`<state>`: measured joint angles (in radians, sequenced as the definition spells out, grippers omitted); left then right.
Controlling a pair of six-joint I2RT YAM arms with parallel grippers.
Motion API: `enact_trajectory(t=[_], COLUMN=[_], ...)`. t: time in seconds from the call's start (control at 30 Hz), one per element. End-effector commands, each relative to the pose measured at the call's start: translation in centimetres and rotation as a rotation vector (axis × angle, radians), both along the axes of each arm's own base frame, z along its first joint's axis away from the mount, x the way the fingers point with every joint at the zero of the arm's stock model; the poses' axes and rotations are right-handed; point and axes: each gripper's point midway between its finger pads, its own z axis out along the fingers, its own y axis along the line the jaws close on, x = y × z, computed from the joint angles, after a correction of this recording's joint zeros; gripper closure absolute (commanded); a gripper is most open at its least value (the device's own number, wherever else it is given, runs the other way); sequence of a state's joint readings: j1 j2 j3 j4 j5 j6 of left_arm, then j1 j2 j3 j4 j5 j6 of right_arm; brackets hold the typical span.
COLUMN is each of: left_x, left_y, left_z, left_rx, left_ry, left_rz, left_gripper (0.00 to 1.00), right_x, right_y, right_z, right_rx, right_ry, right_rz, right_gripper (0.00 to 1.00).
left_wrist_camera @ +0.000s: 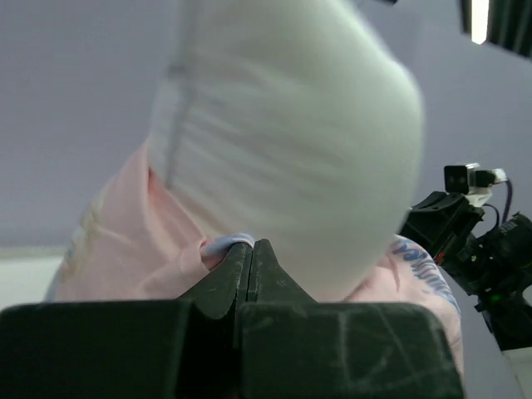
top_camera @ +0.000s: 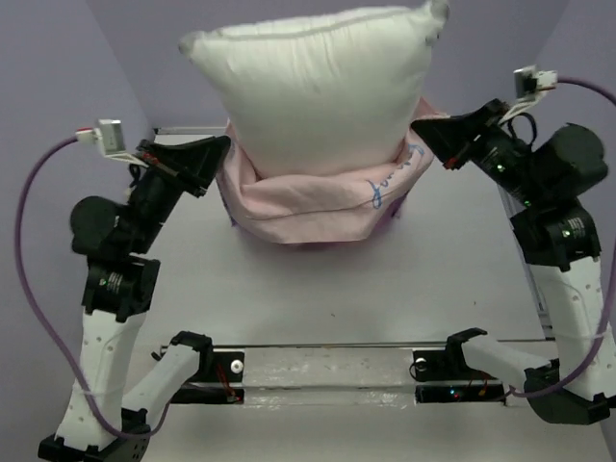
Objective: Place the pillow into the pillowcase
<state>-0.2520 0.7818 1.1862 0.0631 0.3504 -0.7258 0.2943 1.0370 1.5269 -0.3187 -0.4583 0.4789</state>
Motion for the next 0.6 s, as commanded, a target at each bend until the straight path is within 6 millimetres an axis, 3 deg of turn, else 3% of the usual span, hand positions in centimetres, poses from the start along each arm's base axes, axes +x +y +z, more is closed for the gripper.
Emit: enact_trajectory(t=[0.0,0.03,0.17,0.2,0.3,0.33,0.37,0.43,0.5,0.53,0.57], left_x=[-6.7,-7.7,-6.4,-6.2,-7.2,-8.3,-10.7,-12.7,-10.8,-8.4,-4.1], left_y=[1.4,1.8,2.3,2.3,2.2,2.2,2.3,2.7,2.3,1.8,0.9], left_z=[11.8,13.4,14.5,14.7,18.5,20.0,22.6,24.2,21.4,18.8,12.7], left_rx=[-0.041,-0.050,-0.058,-0.063,-0.062,-0.074,-0.091,-0.099,-0.062,-0.058,-0.056], left_ry=[-0.309,-0.349,-0.364,-0.373,-0.434,-0.476,-0.556,-0.618,-0.566,-0.500,-0.394], left_rz=[-0.011,-0.003,0.052,0.054,0.041,0.020,-0.011,-0.011,0.004,0.006,0.003], left_gripper=[1.00,1.00,1.00,1.00,1.00,1.00,1.00,1.00,1.00,1.00,1.00], right_x=[-5.5,-3.5,0.6,-0.8,-3.7,-7.1,-7.0,-9.7,-6.6,-9.7,-2.8], right_y=[-0.7,-0.5,-0.8,-1.4,-2.7,-3.7,-3.6,-4.0,-2.6,-3.0,-0.9], right_z=[11.1,10.6,9.6,11.8,16.7,20.1,20.8,22.4,18.3,18.9,10.6], right_rx=[0.084,0.076,0.028,0.038,0.074,0.103,0.103,0.118,0.081,0.127,0.094], right_ry=[-0.227,-0.186,-0.151,-0.213,-0.352,-0.456,-0.471,-0.540,-0.426,-0.536,-0.317], right_rz=[0.064,0.036,-0.061,-0.072,-0.102,-0.103,-0.096,-0.080,-0.046,-0.013,-0.004], right_gripper=[1.00,1.00,1.00,1.00,1.00,1.00,1.00,1.00,1.00,1.00,1.00])
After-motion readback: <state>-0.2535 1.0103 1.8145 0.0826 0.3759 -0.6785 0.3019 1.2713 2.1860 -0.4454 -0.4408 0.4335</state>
